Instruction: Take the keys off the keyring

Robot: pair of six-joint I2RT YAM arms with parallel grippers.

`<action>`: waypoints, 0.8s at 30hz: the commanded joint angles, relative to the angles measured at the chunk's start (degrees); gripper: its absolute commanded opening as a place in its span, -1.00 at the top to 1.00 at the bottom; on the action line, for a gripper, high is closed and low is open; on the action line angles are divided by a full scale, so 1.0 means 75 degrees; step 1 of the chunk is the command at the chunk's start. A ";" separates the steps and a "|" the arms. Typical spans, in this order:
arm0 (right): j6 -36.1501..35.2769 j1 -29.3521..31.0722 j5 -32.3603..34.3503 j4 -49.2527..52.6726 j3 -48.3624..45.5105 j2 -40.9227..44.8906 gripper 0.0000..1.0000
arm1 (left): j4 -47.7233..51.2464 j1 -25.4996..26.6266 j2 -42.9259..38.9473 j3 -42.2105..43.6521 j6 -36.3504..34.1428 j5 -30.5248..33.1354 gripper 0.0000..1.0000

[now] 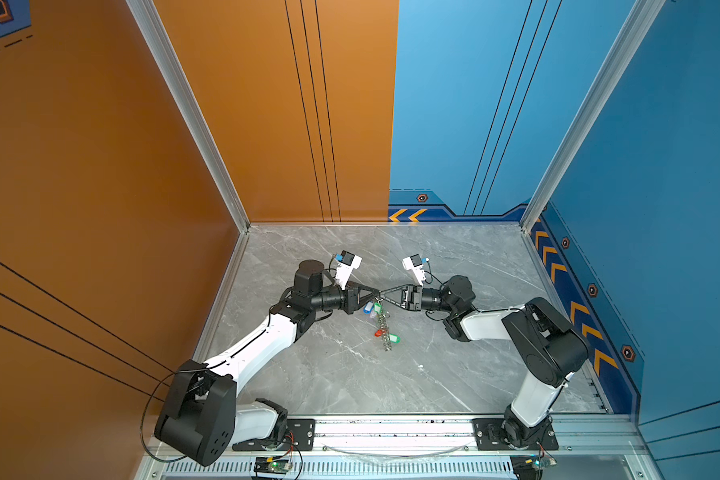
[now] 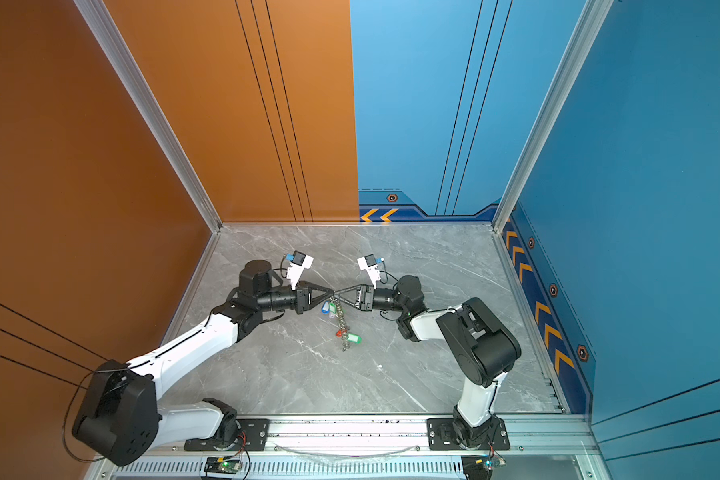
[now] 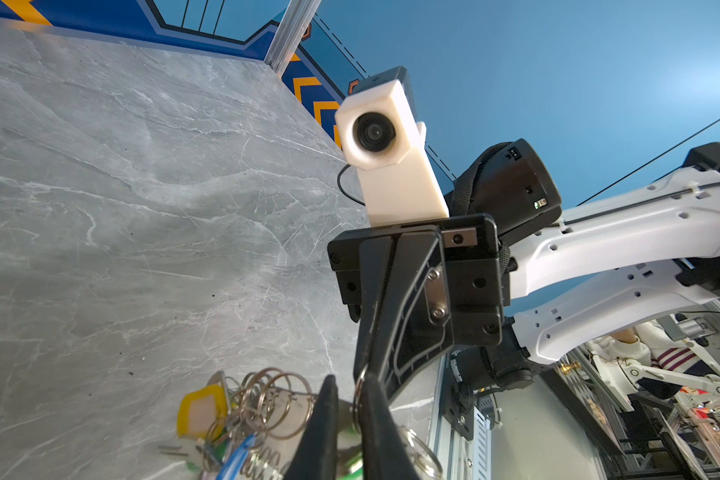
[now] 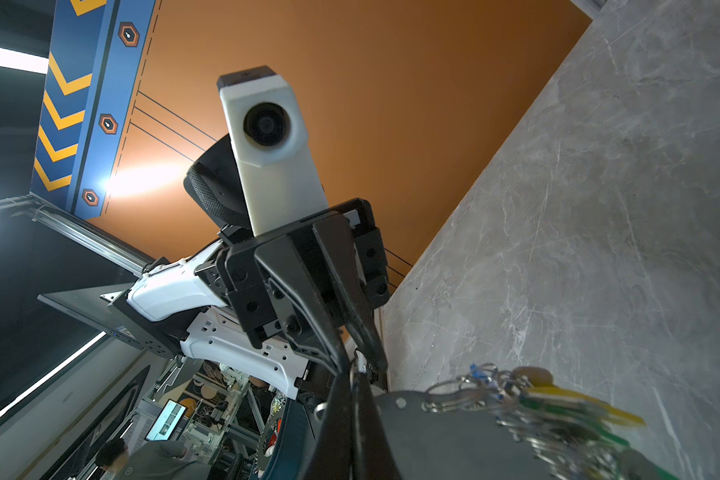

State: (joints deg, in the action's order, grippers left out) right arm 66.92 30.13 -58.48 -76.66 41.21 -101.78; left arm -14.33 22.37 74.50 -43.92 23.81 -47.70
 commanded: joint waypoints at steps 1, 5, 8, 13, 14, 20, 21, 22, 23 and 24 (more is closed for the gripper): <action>-0.0276 0.0061 -0.0069 -0.0034 0.0341 0.0142 1.00 | 0.0082 0.0129 0.0117 -0.0206 0.0023 -0.0305 0.85; -0.0547 -0.0029 0.0103 0.0336 0.0290 0.0217 1.00 | 0.0081 0.0124 0.0117 -0.0193 0.0024 -0.0320 1.00; -0.0593 -0.0159 0.0293 0.0398 0.0237 0.0238 1.00 | 0.0079 0.0099 0.0120 -0.0176 0.0030 -0.0310 1.00; -0.0886 -0.0266 0.0633 0.0819 0.0194 0.0339 1.00 | 0.0093 0.0083 0.0116 -0.0121 0.0047 -0.0227 1.00; -0.0946 -0.0278 0.0685 0.0926 0.0189 0.0377 0.91 | 0.0133 0.0078 0.0081 -0.0112 0.0048 -0.0165 1.00; -0.1805 -0.0605 0.1059 0.2574 0.0075 0.1026 0.39 | 0.1575 0.0107 -0.0240 -0.0390 -0.0435 0.0861 1.00; -0.2095 -0.0678 0.1187 0.3139 0.0061 0.1217 0.34 | 0.1793 0.0123 -0.0294 -0.0430 -0.0470 0.1003 1.00; -0.2445 -0.0710 0.1278 0.3755 0.0082 0.1430 0.32 | 0.1953 0.0134 -0.0321 -0.0477 -0.0474 0.1097 1.00; -0.2819 -0.0713 0.1373 0.4341 0.0132 0.1622 0.31 | 0.2086 0.0134 -0.0343 -0.0490 -0.0462 0.1179 1.00; -0.3256 -0.0693 0.1526 0.5130 0.0223 0.1844 0.29 | 0.2254 0.0134 -0.0353 -0.0543 -0.0448 0.1297 1.00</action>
State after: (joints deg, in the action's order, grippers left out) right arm 51.94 24.84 -50.65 -53.58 41.52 -91.77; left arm -2.33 22.96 74.00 -45.23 22.09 -41.12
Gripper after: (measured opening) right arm 0.352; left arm 0.043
